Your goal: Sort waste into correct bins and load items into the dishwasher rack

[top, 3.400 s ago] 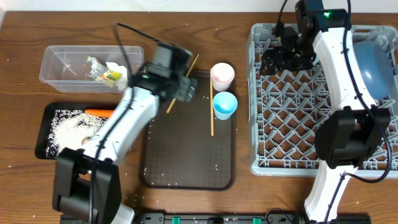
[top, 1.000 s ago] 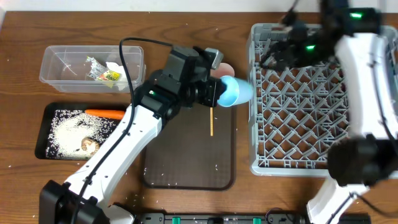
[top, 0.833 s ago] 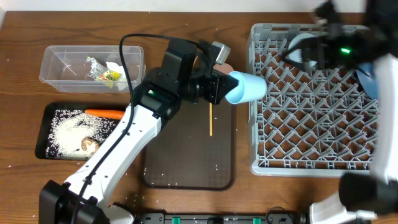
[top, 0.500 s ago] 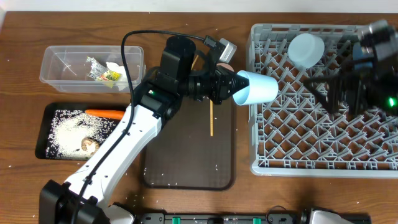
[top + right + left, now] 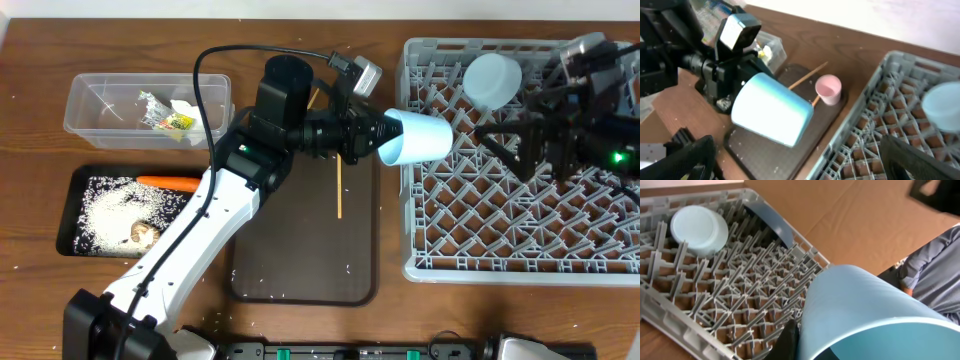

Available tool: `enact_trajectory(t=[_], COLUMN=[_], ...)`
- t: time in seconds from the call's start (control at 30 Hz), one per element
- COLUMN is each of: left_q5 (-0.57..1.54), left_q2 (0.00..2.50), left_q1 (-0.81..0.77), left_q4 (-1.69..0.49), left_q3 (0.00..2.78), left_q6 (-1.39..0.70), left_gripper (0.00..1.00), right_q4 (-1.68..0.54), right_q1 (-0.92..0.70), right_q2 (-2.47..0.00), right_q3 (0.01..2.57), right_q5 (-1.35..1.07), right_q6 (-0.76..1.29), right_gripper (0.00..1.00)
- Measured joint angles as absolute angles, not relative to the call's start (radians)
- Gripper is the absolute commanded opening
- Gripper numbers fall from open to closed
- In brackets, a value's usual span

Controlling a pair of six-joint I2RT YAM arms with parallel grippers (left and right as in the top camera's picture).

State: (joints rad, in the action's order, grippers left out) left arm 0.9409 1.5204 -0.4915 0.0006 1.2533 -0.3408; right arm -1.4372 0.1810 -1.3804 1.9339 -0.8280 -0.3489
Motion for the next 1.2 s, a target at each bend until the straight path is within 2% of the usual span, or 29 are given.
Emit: enact_trajectory(t=[0.4, 0.7, 0.93, 1.2], left_q5=[0.979, 1.144, 1.240, 1.267], left_q2=[1.528, 1.560, 1.560, 1.614], left_q1=[-0.412, -0.302, -0.302, -0.302], left_q4=[0.051, 0.121, 0.138, 0.138], left_q3=[1.253, 1.253, 1.253, 1.253], left_q6=[-0.420, -0.445, -0.445, -0.446], left_gripper=[0.06, 0.06, 0.06, 0.06], right_q4=[-1.063, -0.629, -0.548, -0.392], right_q1=[0.181, 0.181, 0.160, 0.040], right_q2=[-1.384, -1.413, -1.490, -1.504], right_q3=[1.597, 1.326, 1.282, 1.279], right_q5=[-1.033, -1.382, -1.493, -1.507], right_q6=[-0.357, -0.351, -0.340, -0.276], right_gripper=[0.99, 0.98, 0.96, 0.94])
